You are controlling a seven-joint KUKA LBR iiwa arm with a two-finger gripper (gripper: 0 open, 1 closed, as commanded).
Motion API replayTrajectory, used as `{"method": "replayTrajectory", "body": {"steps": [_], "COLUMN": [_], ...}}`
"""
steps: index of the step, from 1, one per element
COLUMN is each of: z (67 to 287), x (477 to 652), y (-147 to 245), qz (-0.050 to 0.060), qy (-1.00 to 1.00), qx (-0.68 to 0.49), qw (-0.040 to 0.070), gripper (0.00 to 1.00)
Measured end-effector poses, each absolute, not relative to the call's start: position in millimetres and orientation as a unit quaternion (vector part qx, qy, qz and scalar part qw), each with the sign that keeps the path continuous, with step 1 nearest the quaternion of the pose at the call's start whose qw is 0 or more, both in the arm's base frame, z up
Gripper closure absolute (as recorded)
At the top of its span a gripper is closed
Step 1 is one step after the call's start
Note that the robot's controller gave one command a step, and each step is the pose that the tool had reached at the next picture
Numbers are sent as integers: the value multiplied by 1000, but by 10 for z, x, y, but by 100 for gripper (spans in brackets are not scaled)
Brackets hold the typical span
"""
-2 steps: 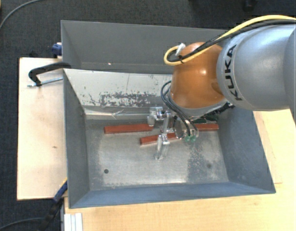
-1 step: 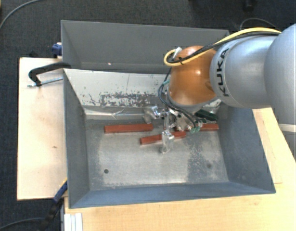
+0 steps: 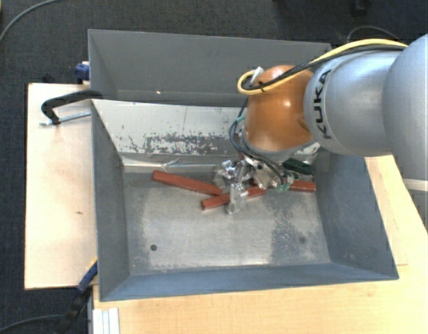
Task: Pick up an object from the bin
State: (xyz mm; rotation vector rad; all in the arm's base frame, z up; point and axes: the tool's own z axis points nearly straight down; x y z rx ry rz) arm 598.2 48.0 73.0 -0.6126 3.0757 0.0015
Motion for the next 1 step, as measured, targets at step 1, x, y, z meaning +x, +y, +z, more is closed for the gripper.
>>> {"method": "replayTrajectory", "body": {"steps": [1], "z": [2096], "x": [5907], "y": [229], "qz": [-1], "qy": [936], "qx": [-352], "qw": [6], "gripper": [100]}}
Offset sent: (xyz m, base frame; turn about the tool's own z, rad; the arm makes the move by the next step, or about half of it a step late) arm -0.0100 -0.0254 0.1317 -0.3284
